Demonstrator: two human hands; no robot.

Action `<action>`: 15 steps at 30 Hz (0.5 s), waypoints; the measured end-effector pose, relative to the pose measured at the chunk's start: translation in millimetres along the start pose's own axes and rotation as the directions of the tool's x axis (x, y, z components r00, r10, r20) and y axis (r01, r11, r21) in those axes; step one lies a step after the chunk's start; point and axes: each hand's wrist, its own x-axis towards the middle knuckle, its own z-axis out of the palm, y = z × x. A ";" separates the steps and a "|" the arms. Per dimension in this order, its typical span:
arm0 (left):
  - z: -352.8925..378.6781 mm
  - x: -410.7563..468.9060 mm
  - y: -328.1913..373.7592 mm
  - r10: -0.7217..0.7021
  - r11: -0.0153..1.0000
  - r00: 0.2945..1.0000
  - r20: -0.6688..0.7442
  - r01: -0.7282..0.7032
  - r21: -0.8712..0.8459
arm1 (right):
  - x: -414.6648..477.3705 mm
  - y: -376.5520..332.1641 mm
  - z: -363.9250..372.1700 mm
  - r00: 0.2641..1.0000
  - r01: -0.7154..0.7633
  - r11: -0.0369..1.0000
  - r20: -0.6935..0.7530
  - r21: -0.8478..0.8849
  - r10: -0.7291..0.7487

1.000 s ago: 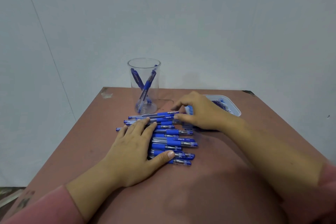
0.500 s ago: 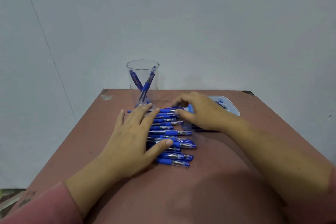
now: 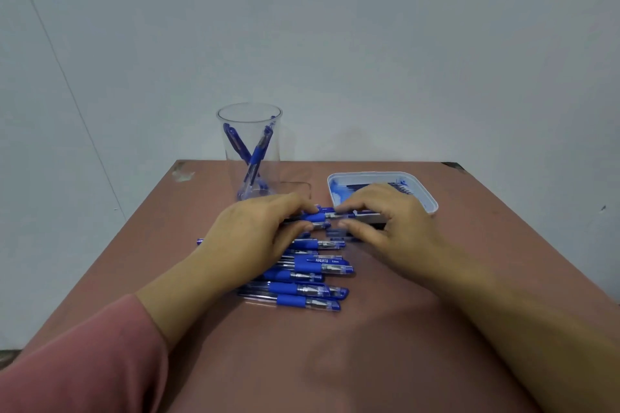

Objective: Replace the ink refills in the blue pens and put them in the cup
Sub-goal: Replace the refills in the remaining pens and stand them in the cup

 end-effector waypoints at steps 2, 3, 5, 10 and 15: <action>0.8 -0.8 -2.4 -0.004 1.000 1.000 -0.020 0.004 -0.015 | 2.8 1.0 3.4 0.998 0.051 0.998 -0.047 -0.035 -0.053; 0.8 -0.5 -1.9 -0.004 1.000 0.999 -0.033 0.003 -0.023 | 4.2 0.5 4.6 0.996 0.067 0.997 -0.063 -0.049 -0.070; 1.6 0.3 -0.1 0.007 0.999 0.998 -0.061 -0.010 -0.046 | 5.0 0.0 7.3 0.992 0.086 0.995 -0.089 -0.059 -0.091; 4.6 3.3 3.6 0.054 0.997 0.987 -0.149 -0.062 -0.051 | 4.7 -3.5 10.0 0.990 0.086 0.996 -0.112 -0.025 -0.089; 5.9 3.5 2.0 0.027 0.994 0.984 -0.177 -0.045 -0.099 | 6.9 -7.7 12.2 0.995 0.039 0.999 -0.096 0.014 -0.038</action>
